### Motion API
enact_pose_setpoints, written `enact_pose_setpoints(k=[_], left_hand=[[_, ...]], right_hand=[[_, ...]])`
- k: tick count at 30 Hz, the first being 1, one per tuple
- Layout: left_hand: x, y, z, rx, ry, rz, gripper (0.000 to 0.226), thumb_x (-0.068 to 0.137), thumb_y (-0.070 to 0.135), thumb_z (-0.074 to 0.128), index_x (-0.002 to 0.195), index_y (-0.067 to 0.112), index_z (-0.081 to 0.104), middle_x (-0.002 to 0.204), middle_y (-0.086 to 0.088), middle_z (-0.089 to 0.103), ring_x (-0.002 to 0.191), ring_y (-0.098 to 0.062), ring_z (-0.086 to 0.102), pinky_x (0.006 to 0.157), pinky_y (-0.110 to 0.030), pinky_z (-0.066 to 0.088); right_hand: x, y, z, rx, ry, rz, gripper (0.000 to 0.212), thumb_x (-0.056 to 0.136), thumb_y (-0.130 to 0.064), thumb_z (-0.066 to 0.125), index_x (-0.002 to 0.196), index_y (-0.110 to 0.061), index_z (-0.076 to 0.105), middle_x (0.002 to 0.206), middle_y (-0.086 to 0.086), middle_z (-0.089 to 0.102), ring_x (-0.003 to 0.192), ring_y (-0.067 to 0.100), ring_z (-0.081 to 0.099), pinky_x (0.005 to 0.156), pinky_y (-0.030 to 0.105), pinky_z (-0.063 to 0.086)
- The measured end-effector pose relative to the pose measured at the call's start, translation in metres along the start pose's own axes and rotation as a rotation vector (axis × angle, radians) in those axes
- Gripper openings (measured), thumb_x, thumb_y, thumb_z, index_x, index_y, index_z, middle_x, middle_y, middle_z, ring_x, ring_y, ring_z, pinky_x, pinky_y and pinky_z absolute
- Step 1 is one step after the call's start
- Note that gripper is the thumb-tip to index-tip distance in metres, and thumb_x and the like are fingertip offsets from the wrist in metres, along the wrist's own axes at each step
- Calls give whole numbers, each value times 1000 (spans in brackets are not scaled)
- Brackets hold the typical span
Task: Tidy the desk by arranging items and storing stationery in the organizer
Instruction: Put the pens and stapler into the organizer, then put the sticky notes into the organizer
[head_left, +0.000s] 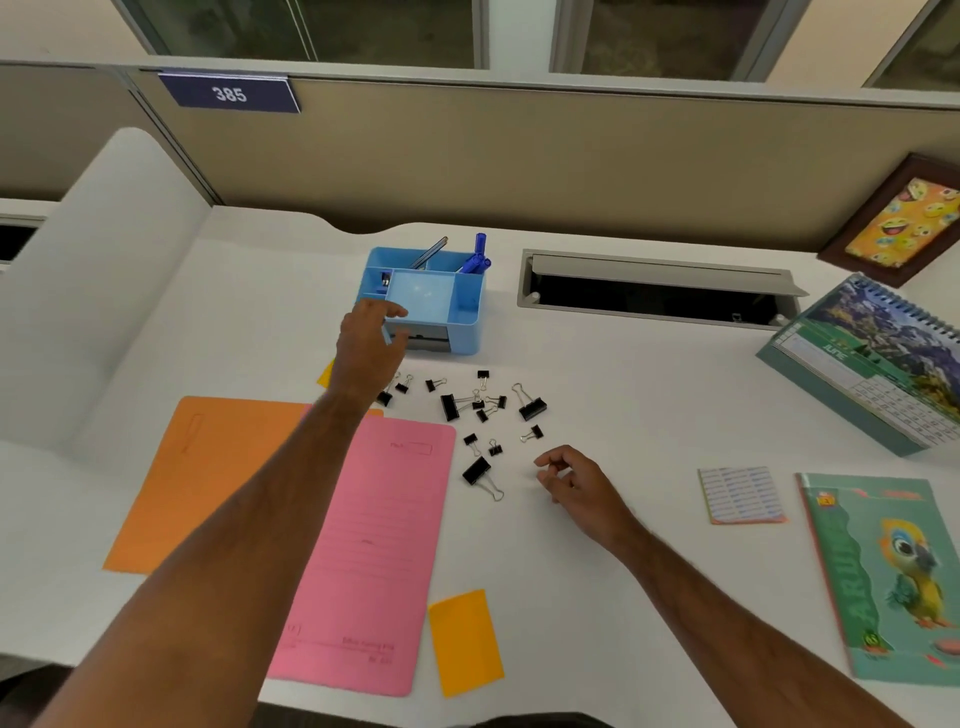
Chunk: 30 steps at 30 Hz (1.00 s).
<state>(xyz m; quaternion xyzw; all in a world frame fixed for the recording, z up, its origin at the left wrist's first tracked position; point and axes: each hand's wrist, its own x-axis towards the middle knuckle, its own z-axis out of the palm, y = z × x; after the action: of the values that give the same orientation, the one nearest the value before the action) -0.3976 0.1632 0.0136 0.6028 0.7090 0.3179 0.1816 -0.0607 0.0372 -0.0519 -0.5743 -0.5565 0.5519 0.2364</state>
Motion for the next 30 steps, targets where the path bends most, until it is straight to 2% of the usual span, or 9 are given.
enact_pose_setpoints(k=[3,8,12,17,23,26,30], left_hand=[[-27,-8,6,8,-8,-8,26,89,12,74,112,21,65,121,-4,63,114,-28,59,99,-45,51],[-74,-17,20,-10,-70,-64,22,89,15,74,105,28,66,113,2,61,107,-27,59,96,-45,51],[-111,-21,32,-2,-164,-115,24,90,18,75,112,25,67,119,3,59,111,-24,57,99,-49,50],[-149,-13,49,-8,-236,-125,24,91,20,73,114,25,66,117,6,61,115,-21,56,101,-48,50],[-179,9,69,-18,-280,-147,31,93,25,73,123,25,63,128,3,58,121,-21,51,103,-41,46],[-193,21,80,-6,-301,-103,40,92,23,74,129,22,59,135,-1,55,127,-22,46,104,-38,41],[-209,37,93,28,-325,35,47,90,18,74,134,19,57,133,-1,54,124,-21,46,102,-33,42]], right_hand=[[-12,6,-3,-31,22,8,10,97,-19,64,104,-26,67,90,-3,60,67,2,50,63,16,44],[-30,16,-10,-74,44,17,10,97,-21,64,104,-28,67,99,0,64,73,1,54,67,14,45],[-43,27,-11,-87,50,37,9,97,-21,65,104,-27,67,100,0,63,73,0,55,67,13,45],[-57,39,-12,-114,59,52,10,96,-20,65,103,-27,66,106,0,60,85,8,58,75,17,46],[-65,50,-27,-299,100,-33,14,94,-14,67,104,-23,67,111,-6,55,100,8,58,85,14,43],[-68,59,-45,-470,172,-90,22,89,-15,73,110,-18,67,116,-3,56,106,19,56,94,30,44],[-71,65,-76,-619,332,-48,31,84,-17,78,113,-12,68,121,8,56,108,31,56,94,43,47]])
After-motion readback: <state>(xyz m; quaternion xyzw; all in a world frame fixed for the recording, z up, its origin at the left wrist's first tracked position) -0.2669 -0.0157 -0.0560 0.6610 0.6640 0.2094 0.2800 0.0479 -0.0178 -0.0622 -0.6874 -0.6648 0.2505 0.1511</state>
